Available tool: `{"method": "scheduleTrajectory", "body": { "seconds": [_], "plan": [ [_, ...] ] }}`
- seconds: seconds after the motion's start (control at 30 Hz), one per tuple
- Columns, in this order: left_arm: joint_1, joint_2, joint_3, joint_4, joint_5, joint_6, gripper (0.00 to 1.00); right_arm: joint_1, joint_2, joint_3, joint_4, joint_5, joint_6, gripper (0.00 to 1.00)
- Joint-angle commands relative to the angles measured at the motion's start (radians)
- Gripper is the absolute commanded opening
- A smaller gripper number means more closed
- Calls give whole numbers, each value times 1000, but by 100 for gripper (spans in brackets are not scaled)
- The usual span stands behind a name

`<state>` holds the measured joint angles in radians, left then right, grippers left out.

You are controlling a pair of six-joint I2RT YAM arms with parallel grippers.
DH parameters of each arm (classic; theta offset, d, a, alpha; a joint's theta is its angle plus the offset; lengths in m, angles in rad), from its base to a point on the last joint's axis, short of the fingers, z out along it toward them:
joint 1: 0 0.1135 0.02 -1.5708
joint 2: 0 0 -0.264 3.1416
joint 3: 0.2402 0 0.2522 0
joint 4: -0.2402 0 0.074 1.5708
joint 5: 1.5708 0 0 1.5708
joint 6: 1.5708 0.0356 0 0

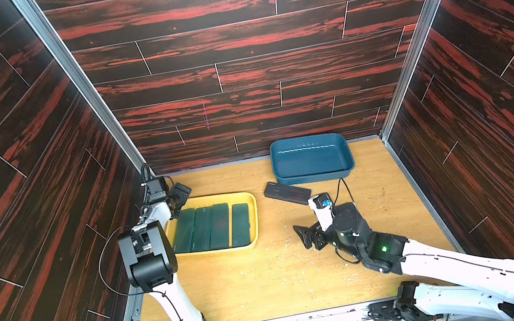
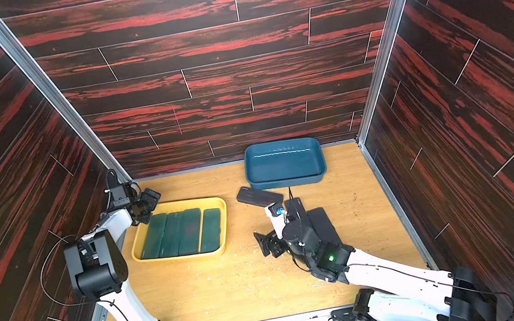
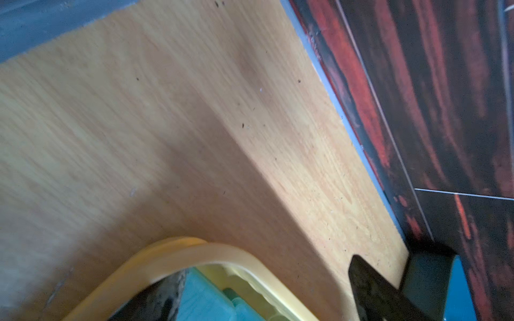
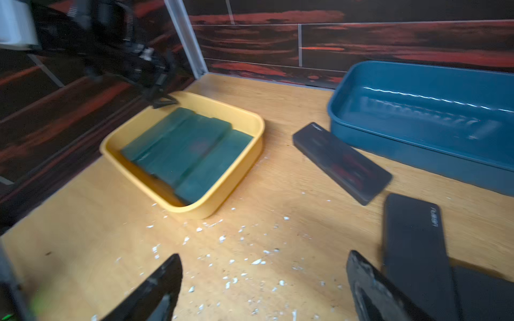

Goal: Place the pencil cases by color into the storage box
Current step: Move the storage box to the center of the board, then adjust the storage box at the center of the board.

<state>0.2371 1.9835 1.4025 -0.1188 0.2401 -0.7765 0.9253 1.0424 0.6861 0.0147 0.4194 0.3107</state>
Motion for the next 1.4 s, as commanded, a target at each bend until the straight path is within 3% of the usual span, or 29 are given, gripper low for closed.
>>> {"method": "scheduleTrajectory", "body": {
  "seconds": [0.0,0.23,0.37,0.47,0.6,0.73,1.13,1.37],
  "plan": [
    [-30,-110,-28,45,25,62,91,-122,65,87,-65,-20,62,93],
    [-211,-372,-163,-29,-90,208,91,-408,313,288,-76,-193,61,92],
    [-390,-514,-224,-119,-229,284,91,-568,513,508,-172,-334,65,92],
    [-503,-606,-302,-127,-281,286,91,-627,685,715,-293,-357,21,92],
    [-658,-699,-378,-162,-362,315,92,-659,893,997,-469,-366,-56,92],
    [-787,-754,-416,-216,-412,360,92,-662,1040,1179,-562,-352,-131,91],
    [-1106,-811,-527,-178,-521,471,93,-690,1234,1370,-602,-484,-180,90],
    [-1205,-854,-598,-120,-552,439,93,-700,1306,1455,-669,-541,-191,90]
  ]
}}
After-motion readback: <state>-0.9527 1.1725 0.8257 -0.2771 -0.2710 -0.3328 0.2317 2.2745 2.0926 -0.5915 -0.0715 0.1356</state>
